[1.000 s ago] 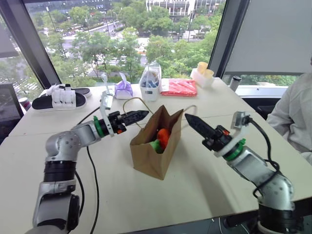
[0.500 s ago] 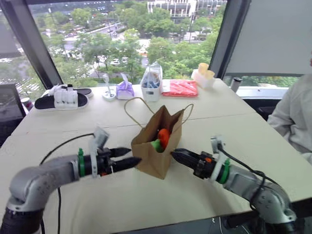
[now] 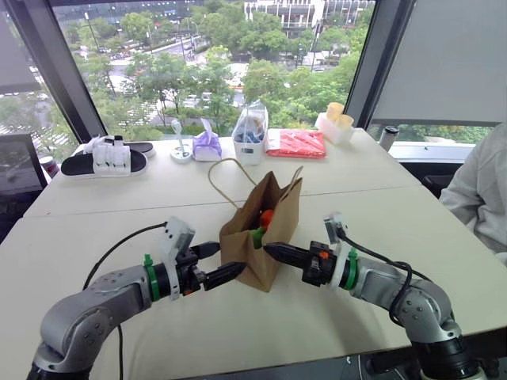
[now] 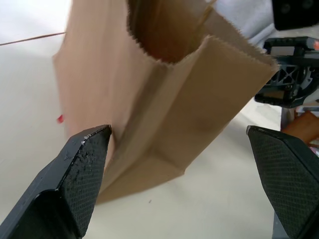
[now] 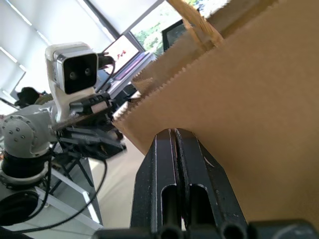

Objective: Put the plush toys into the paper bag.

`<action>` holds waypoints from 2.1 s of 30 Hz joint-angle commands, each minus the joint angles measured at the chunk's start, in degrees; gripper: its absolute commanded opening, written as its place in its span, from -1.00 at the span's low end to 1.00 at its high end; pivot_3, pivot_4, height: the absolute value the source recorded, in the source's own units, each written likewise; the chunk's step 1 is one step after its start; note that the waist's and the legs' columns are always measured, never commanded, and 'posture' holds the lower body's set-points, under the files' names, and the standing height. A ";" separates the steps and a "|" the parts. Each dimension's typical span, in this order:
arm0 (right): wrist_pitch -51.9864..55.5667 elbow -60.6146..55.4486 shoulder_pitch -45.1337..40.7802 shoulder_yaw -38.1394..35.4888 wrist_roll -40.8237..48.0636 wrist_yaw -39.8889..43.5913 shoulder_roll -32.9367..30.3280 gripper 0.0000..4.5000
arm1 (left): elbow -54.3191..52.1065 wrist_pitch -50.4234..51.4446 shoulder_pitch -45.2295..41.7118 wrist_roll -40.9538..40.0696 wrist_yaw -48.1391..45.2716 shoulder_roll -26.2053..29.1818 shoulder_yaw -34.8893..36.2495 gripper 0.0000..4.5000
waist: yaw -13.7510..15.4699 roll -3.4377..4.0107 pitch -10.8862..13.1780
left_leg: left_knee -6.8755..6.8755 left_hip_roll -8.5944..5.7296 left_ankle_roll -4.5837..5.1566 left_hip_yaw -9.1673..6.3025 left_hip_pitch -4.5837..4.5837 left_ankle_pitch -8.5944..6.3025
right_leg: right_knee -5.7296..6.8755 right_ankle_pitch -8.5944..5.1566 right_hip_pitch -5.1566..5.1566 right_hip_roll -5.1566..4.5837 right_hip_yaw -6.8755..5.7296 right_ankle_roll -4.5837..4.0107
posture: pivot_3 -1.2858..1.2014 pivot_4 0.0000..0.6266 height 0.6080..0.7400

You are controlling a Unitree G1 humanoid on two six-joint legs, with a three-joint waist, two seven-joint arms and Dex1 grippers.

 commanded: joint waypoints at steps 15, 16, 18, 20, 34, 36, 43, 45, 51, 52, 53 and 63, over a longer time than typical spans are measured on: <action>0.76 -0.16 -2.10 -0.48 -2.12 -3.19 4.76 -0.98 | 8.36 -9.82 -9.81 17.10 -0.12 -6.99 -14.41 1.00 | 0.01 -0.01 -0.01 | 0.01 -0.02 0.00 -0.01 0.00 0.00 | 0.00 0.01 0.01 0.01 -0.01 0.01 | 0.03 -0.52 1.00; 0.77 -0.23 -2.04 -0.49 -2.16 -3.28 4.88 -0.98 | 8.33 -9.63 -10.08 17.39 0.23 -7.67 -14.66 1.00 | 0.00 -0.01 -0.01 | 0.02 -0.02 0.00 -0.02 0.00 0.00 | 0.01 0.01 0.00 0.01 -0.01 0.01 | 0.03 -0.52 1.00; 0.72 -0.34 -1.96 -0.35 -2.30 -3.46 5.09 -0.98 | 8.24 -9.53 -10.27 17.83 0.57 -8.60 -14.93 1.00 | 0.04 -0.01 -0.01 | 0.02 -0.02 0.00 -0.03 -0.01 0.00 | 0.00 0.01 0.01 0.01 -0.01 0.01 | 0.03 -0.52 1.00; 0.72 -0.66 -1.79 -0.45 -2.32 -3.78 5.15 -1.00 | 7.55 -9.17 -10.29 18.56 1.49 -9.55 -15.49 0.88 | 0.01 -0.01 -0.01 | 0.03 -0.02 0.00 -0.02 -0.01 0.00 | 0.00 0.01 0.01 0.01 -0.01 0.01 | 0.03 -0.52 1.00; 3.26 -4.65 2.37 -7.42 5.81 -0.62 0.81 -1.00 | 6.88 -10.87 -11.41 21.66 -1.00 -6.42 -14.71 -0.98 | 0.12 -0.01 -0.01 | 0.03 -0.02 0.00 -0.03 -0.02 0.00 | 0.01 0.01 0.01 0.01 -0.02 0.02 | 0.03 -0.52 1.00; 4.38 -6.44 4.75 -9.36 8.97 2.36 -1.89 -1.00 | 8.54 -13.19 -12.71 22.58 -3.19 -5.66 -14.61 -0.98 | 0.18 0.00 0.00 | 0.03 -0.04 0.01 -0.04 -0.05 0.00 | 0.00 0.01 0.01 0.00 -0.03 0.02 | 0.03 -0.52 1.00; 4.54 -12.91 12.22 -6.39 8.16 6.91 -7.47 -1.00 | 33.72 -35.76 -28.65 30.31 -21.55 -4.37 -17.49 -0.98 | 0.13 -0.03 0.01 | 0.04 0.01 0.03 -0.01 -0.01 -0.01 | -0.05 0.00 0.09 0.06 -0.11 0.01 | 0.03 -0.52 1.00; 3.18 -12.63 12.59 -5.61 7.04 5.87 -6.35 -1.00 | 45.13 -43.21 -34.36 33.51 -25.65 -5.21 -18.60 -0.98 | 0.04 -0.01 0.00 | 0.09 0.01 0.02 0.00 -0.01 0.00 | -0.17 0.00 0.21 0.06 -0.26 0.01 | 0.03 -0.52 1.00; 0.84 -14.17 16.17 -4.97 5.79 3.81 -4.37 -1.00 | 71.09 -57.28 -46.39 37.22 -37.60 -8.86 -18.33 -0.98 | 0.00 -0.03 0.01 | 0.08 -0.02 0.14 -0.10 -0.01 -0.07 | -0.64 0.12 0.42 0.02 -0.25 0.22 | 0.03 -0.52 1.00; 0.49 -14.43 16.96 -5.13 5.81 3.40 -4.17 -1.00 | 74.80 -57.96 -48.11 37.59 -40.01 -9.24 -18.28 -0.98 | 0.00 -0.03 0.01 | 0.08 -0.03 0.07 -0.11 -0.07 -0.03 | -0.67 0.15 0.36 0.02 -0.27 0.27 | 0.03 -0.52 1.00; 0.17 -14.61 17.55 -5.25 5.84 3.06 -3.99 -1.00 | 78.08 -58.49 -49.63 37.98 -41.81 -9.58 -18.14 -0.98 | 0.00 -0.03 0.01 | 0.07 -0.05 0.04 -0.09 -0.12 -0.02 | -0.66 0.16 0.29 0.00 -0.27 0.30 | 0.03 -0.52 1.00; -1.50 -14.91 19.05 -5.22 5.96 0.37 -3.21 -1.00 | 97.38 -64.78 -58.42 44.74 -45.05 -12.02 -17.49 -0.53 | -0.05 -0.04 0.02 | 0.14 -0.12 0.41 0.00 -0.01 -0.22 | -0.68 0.21 0.42 -0.09 -0.31 0.40 | 0.03 -0.52 1.00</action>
